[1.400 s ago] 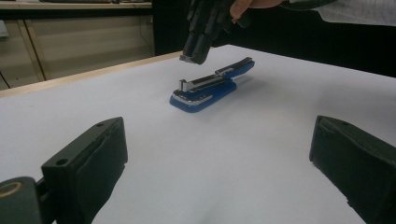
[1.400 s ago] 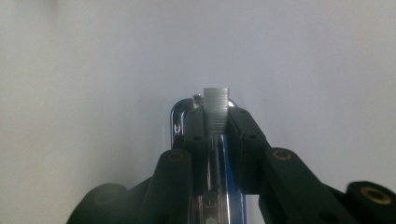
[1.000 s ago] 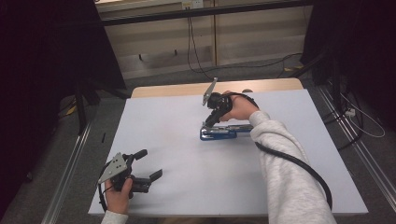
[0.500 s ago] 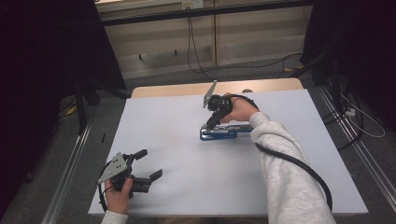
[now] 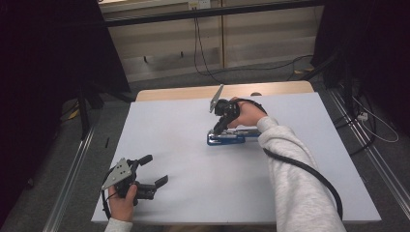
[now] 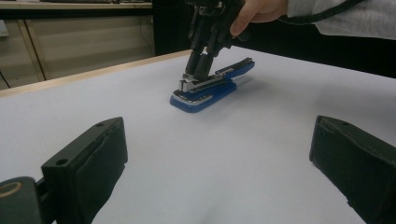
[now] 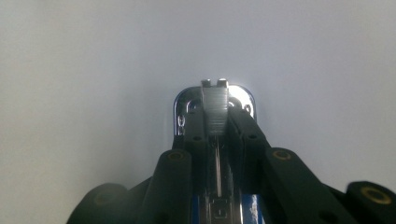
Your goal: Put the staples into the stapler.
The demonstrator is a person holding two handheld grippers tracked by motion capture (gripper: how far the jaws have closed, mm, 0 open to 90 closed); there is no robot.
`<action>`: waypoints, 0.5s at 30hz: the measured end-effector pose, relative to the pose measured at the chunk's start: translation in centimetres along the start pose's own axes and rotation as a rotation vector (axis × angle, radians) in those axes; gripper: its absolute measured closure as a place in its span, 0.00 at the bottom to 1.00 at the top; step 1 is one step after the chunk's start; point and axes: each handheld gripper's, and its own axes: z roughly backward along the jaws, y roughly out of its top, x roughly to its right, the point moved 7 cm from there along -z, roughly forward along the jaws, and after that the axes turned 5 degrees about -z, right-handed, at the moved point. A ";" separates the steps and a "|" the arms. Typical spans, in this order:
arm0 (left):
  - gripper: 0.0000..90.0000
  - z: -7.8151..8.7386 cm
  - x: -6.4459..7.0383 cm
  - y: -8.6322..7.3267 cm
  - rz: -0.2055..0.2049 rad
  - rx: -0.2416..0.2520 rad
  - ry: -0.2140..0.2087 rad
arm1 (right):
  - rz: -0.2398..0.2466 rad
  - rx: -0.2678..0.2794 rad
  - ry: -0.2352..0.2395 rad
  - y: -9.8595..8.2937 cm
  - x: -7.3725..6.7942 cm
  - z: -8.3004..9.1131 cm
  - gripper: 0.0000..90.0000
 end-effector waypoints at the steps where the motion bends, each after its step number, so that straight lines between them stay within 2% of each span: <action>1: 0.05 0.0 0.0 0.0 0.000 0.000 0.000 | 0.003 0.001 0.002 0.0 0.0 -0.1 0.87; 9: 0.05 0.0 0.0 0.0 0.001 0.001 0.000 | 0.010 -0.004 0.004 0.1 0.0 -0.2 0.87; 12: 0.05 0.0 0.0 0.0 0.001 0.000 0.000 | -0.005 -0.011 0.002 0.1 -0.1 -0.2 0.87; 15: 0.05 0.0 0.0 0.0 0.001 0.000 0.000 | 0.011 -0.007 0.001 0.3 0.0 -0.3 0.87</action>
